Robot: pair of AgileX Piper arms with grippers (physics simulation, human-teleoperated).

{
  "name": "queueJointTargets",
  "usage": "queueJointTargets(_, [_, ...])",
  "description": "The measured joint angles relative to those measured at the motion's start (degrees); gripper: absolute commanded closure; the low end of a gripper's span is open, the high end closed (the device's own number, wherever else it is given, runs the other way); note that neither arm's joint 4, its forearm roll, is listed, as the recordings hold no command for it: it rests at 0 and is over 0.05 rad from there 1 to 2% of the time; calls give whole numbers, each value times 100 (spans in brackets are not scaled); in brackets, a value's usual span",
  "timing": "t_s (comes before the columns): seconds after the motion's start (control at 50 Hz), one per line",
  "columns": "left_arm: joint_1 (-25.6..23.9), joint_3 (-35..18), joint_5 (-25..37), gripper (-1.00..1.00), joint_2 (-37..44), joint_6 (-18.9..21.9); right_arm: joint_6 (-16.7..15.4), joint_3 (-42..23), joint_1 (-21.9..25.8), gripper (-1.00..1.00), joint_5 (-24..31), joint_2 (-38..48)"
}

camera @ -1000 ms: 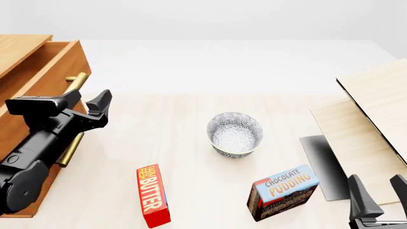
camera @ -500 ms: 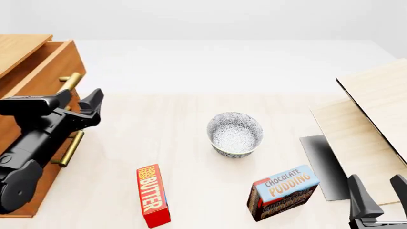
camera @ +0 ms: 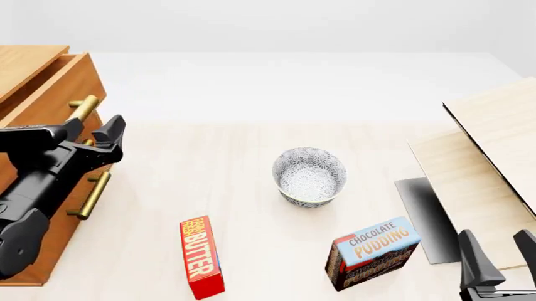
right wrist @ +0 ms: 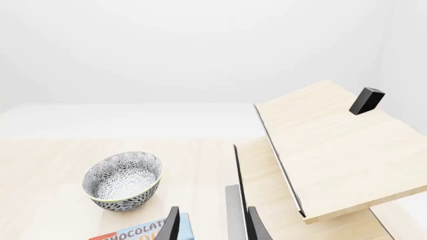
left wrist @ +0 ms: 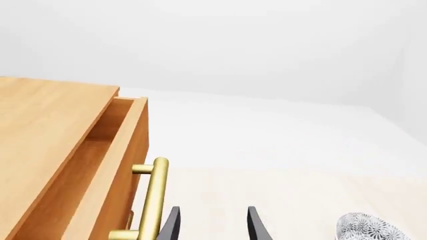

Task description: Close the top drawer of the cabinet.

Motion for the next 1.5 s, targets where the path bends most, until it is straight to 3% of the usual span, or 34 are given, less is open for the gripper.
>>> queueJointTargets(1.5, [815, 99, -128, -100, 147, -193, 0, 0, 0, -100, 0, -1])
